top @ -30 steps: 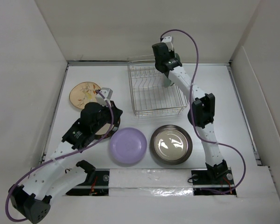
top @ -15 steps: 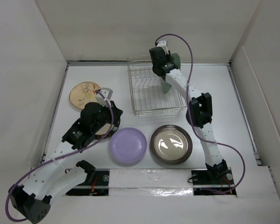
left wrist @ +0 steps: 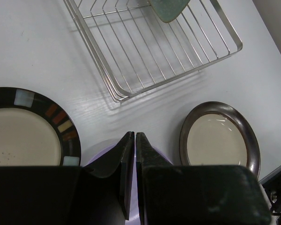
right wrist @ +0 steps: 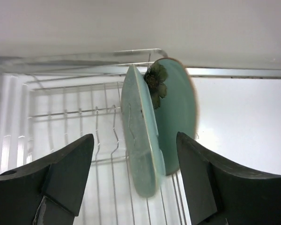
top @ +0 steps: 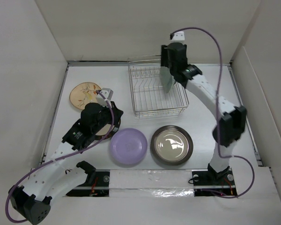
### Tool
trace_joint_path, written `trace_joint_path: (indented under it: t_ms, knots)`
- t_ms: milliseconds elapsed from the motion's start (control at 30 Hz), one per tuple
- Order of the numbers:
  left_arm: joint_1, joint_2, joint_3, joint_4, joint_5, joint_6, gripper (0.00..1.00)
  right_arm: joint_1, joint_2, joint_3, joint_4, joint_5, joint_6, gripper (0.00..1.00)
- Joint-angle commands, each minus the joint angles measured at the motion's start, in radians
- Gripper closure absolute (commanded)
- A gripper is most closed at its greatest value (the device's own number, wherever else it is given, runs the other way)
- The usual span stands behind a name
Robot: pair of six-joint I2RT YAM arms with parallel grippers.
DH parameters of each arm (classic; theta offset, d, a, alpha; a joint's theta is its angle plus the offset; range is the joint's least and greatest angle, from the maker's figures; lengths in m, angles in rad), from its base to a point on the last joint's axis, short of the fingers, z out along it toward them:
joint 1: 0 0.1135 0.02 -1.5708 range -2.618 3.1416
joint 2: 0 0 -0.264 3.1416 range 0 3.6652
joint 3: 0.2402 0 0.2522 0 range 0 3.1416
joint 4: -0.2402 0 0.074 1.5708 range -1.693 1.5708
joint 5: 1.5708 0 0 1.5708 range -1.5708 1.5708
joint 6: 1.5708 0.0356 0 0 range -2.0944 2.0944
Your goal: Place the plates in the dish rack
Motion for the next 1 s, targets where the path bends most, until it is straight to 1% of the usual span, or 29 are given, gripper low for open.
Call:
trace_joint_path:
  t_ms: [0, 33, 67, 100, 133, 167, 200, 233, 267, 300, 333, 367, 400, 433, 467, 500, 533, 600, 633, 700, 733, 767, 800, 967]
  knots:
    - [0.004, -0.017, 0.021, 0.034, 0.013, 0.014, 0.96, -0.008, -0.298, -0.299, 0.210, -0.109, 0.128, 0.24]
    - [0.004, -0.020, 0.021, 0.034, 0.013, 0.014, 0.96, 0.002, -0.450, -0.411, 0.255, -0.125, 0.148, 0.50]
    - [0.004, -0.023, 0.021, 0.034, 0.018, 0.014, 0.96, 0.003, -0.531, -0.524, 0.345, -0.142, 0.162, 0.72]
    - [0.004, -0.025, 0.021, 0.036, 0.018, 0.012, 0.96, 0.012, -0.606, -0.635, 0.362, -0.157, 0.223, 0.87]
    - [0.004, -0.028, 0.021, 0.034, 0.018, 0.012, 0.96, 0.001, -0.675, -0.827, 0.363, -0.219, 0.260, 1.00]
    - [0.004, -0.029, 0.019, 0.037, 0.021, 0.013, 0.96, 0.001, -0.799, -0.916, 0.334, -0.250, 0.291, 1.00]
    - [0.004, -0.031, 0.021, 0.037, 0.021, 0.014, 0.96, -0.010, -0.856, -0.995, 0.303, -0.275, 0.352, 1.00]
    - [0.004, -0.032, 0.021, 0.037, 0.021, 0.012, 0.96, -0.010, -0.913, -1.144, 0.265, -0.296, 0.382, 1.00]
    - [0.004, -0.032, 0.021, 0.037, 0.020, 0.013, 0.96, -0.010, -0.970, -1.206, 0.167, -0.300, 0.406, 1.00]
    - [0.004, -0.031, 0.022, 0.037, 0.021, 0.014, 0.96, -0.010, -1.076, -1.261, 0.116, -0.307, 0.467, 1.00]
    - [0.004, -0.031, 0.024, 0.039, 0.021, 0.014, 0.96, -0.010, -1.129, -1.307, 0.061, -0.330, 0.501, 1.00]
    - [0.004, -0.031, 0.024, 0.039, 0.023, 0.014, 0.97, -0.020, -1.180, -1.390, -0.032, -0.347, 0.535, 1.00]
    - [0.004, -0.031, 0.025, 0.042, 0.026, 0.012, 0.97, -0.020, -1.280, -1.428, -0.071, -0.362, 0.623, 1.00]
    - [0.004, -0.032, 0.024, 0.042, 0.024, 0.013, 0.99, -0.020, -1.326, -1.465, -0.111, -0.376, 0.674, 0.86]
    - [0.004, -0.032, 0.022, 0.040, 0.023, 0.014, 1.00, -0.020, -1.402, -1.526, -0.168, -0.378, 0.777, 0.73]
    - [0.004, -0.035, 0.022, 0.040, 0.021, 0.014, 1.00, -0.005, -1.403, -1.553, -0.167, -0.404, 0.811, 0.62]
    - [0.004, -0.035, 0.021, 0.039, 0.018, 0.015, 1.00, -0.005, -1.454, -1.571, -0.182, -0.415, 0.857, 0.45]
    - [0.004, -0.040, 0.019, 0.039, 0.013, 0.015, 1.00, -0.005, -1.479, -1.594, -0.225, -0.401, 0.914, 0.30]
    - [0.004, -0.043, 0.018, 0.036, 0.015, 0.015, 1.00, -0.005, -1.481, -1.599, -0.233, -0.383, 0.934, 0.20]
    - [0.004, -0.048, 0.021, 0.037, 0.020, 0.015, 1.00, -0.016, -1.466, -1.608, -0.234, -0.378, 0.962, 0.15]
    - [0.004, -0.048, 0.019, 0.040, 0.023, 0.015, 0.95, -0.016, -1.452, -1.604, -0.236, -0.381, 0.966, 0.15]
    - [0.004, -0.051, 0.021, 0.040, 0.029, 0.015, 0.87, -0.016, -1.420, -1.601, -0.228, -0.386, 0.971, 0.14]
    - [0.004, -0.052, 0.021, 0.042, 0.030, 0.015, 0.85, -0.040, -1.400, -1.602, -0.214, -0.396, 0.965, 0.13]
    - [0.004, -0.074, 0.021, 0.034, 0.018, 0.015, 0.83, -0.086, -1.248, -1.660, -0.080, -0.542, 0.943, 0.15]
